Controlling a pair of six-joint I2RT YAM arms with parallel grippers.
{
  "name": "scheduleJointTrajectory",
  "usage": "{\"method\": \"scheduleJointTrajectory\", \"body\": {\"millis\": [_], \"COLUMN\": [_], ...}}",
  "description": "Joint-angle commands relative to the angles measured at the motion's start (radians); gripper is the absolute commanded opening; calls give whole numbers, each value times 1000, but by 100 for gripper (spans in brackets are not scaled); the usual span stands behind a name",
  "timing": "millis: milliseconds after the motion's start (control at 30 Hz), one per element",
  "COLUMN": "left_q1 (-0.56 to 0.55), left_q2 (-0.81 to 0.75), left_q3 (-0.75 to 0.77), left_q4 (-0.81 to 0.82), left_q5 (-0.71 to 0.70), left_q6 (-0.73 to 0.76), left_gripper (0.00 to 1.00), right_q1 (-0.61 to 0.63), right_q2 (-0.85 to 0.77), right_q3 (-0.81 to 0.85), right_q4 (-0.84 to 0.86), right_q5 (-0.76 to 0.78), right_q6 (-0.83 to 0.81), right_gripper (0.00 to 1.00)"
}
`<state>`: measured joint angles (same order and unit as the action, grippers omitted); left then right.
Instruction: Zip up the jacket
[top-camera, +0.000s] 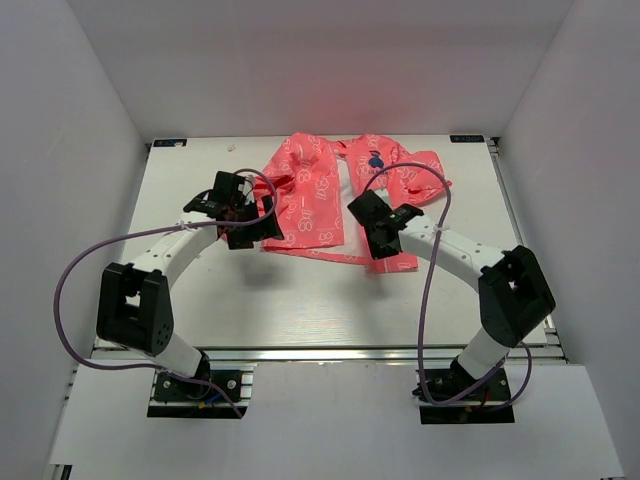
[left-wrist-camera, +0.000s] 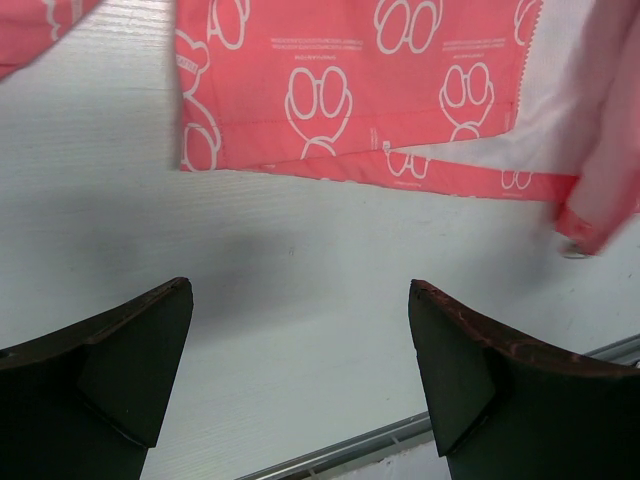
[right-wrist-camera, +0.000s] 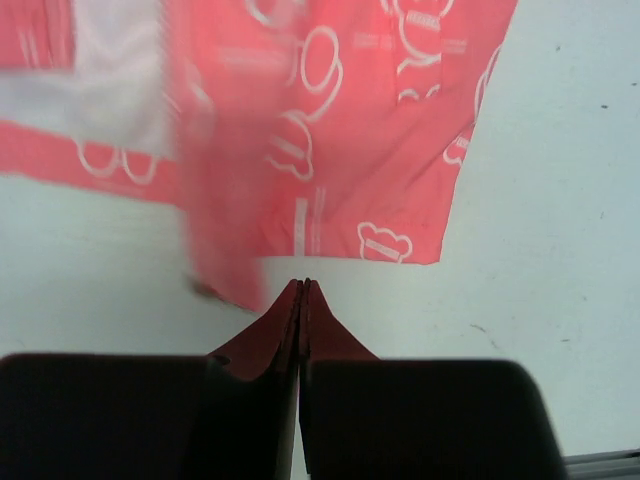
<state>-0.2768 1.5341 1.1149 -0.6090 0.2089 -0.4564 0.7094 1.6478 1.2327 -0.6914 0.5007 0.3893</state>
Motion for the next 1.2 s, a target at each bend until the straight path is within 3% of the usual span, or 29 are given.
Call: {"method": "scheduleJointTrajectory", "body": {"millis": [0, 167, 367, 433, 467, 500, 567, 767, 1033, 1167], "left_q1": [-9, -21, -30, -32, -32, -32, -33, -33, -33, -35], "left_q2": [4, 31, 37, 34, 29, 29, 24, 14, 11, 12], "left_q3": [33, 42, 48, 42, 42, 42, 39, 39, 42, 46], "left_q4": [23, 14, 0, 2, 2, 2, 2, -5, -14, -14], "left_q5": [33, 33, 29, 27, 30, 30, 30, 23, 17, 18], "left_q6": [7, 4, 5, 5, 5, 5, 5, 9, 19, 16], "left_gripper": [98, 98, 98, 98, 98, 98, 98, 98, 98, 98], "right_q1": [-1, -1, -1, -1, -1, -1, -1, -1, -1, -1], "right_q2": [-34, 46, 64, 37, 29, 26, 35, 125, 214, 195], "right_q3": [-62, -110, -118, -124, -128, -130, -125, -81, -70, -88], "right_q4": [9, 171, 277, 322, 334, 357, 368, 365, 380, 385], "right_q5": [-98, -373, -412, -410, -413, -410, -381, -289, -298, -255], "right_q6": [-160, -213, -133, -90, -77, -58, -11, 94, 120, 160], "right_gripper": [0, 0, 0, 19, 33, 39, 45, 49, 47, 15]}}
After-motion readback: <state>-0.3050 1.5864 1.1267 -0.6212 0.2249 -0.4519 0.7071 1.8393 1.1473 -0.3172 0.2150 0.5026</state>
